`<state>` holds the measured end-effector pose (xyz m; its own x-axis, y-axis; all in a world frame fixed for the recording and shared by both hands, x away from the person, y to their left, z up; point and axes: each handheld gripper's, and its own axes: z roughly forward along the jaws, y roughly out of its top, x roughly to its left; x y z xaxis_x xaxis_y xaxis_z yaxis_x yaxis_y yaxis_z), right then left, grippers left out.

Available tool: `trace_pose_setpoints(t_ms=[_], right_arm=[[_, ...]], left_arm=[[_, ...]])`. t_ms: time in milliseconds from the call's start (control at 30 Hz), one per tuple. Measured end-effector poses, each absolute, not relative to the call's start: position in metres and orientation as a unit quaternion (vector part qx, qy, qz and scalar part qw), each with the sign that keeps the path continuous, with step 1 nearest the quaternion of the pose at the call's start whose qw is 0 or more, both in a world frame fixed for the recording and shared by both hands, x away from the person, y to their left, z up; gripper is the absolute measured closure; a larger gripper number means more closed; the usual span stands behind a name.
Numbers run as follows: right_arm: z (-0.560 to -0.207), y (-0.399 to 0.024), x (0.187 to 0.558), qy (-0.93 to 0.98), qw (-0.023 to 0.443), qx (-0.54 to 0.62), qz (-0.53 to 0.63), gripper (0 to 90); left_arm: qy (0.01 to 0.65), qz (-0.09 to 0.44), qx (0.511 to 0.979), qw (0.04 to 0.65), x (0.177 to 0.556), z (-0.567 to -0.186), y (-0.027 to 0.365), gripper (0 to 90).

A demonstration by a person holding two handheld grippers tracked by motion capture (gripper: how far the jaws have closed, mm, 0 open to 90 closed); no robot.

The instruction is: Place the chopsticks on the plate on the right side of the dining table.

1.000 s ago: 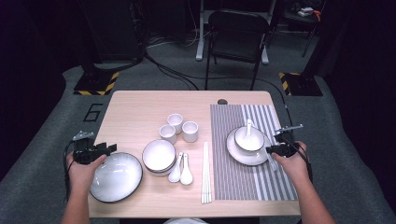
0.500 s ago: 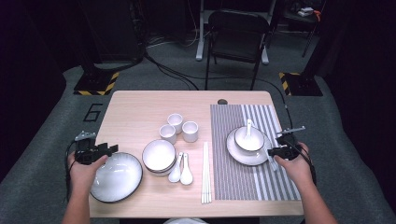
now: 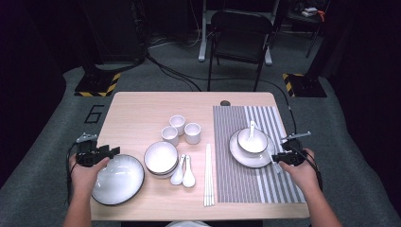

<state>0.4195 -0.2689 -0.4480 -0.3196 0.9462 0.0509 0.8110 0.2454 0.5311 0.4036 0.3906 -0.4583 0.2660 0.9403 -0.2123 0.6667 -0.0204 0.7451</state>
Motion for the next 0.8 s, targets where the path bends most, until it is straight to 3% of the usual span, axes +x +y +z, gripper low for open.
trace_pose_setpoints(t_ms=[800], right_arm=[[-0.4571, -0.2689, 0.4092, 0.784, 0.133, 0.564, 0.224, 66.9]], left_arm=[[0.582, 0.170, 0.691, 0.392, 0.4036, -0.4591, 0.3908, 43.7]])
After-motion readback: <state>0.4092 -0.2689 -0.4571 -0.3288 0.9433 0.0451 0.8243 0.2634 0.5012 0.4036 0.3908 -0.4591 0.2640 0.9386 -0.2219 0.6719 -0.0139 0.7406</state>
